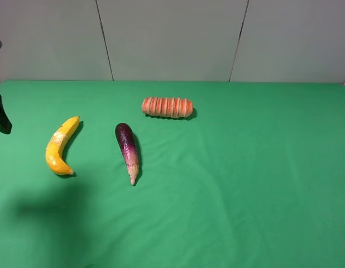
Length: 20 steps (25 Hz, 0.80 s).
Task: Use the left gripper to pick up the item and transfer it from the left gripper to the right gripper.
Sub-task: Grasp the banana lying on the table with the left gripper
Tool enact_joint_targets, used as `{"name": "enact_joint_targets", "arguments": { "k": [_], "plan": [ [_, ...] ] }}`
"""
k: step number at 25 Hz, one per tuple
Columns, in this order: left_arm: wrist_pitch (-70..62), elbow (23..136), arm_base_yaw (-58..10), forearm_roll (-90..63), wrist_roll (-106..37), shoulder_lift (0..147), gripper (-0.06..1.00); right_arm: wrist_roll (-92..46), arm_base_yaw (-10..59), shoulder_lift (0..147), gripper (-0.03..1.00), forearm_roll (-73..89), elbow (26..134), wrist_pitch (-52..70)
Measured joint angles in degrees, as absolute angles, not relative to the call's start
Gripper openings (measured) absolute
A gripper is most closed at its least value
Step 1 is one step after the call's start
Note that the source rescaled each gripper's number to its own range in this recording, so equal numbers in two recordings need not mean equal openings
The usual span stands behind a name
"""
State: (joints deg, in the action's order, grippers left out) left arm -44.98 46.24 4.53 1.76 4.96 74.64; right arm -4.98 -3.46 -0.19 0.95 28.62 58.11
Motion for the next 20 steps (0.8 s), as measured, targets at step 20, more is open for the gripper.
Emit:
{"name": "enact_joint_targets", "arguments": {
  "k": [20],
  "plan": [
    [-30.6, 49.7, -4.5, 1.1, 8.2, 97.9, 0.89, -5.0, -3.5, -0.2, 1.0, 1.0, 28.6, 58.1]
  ]
}}
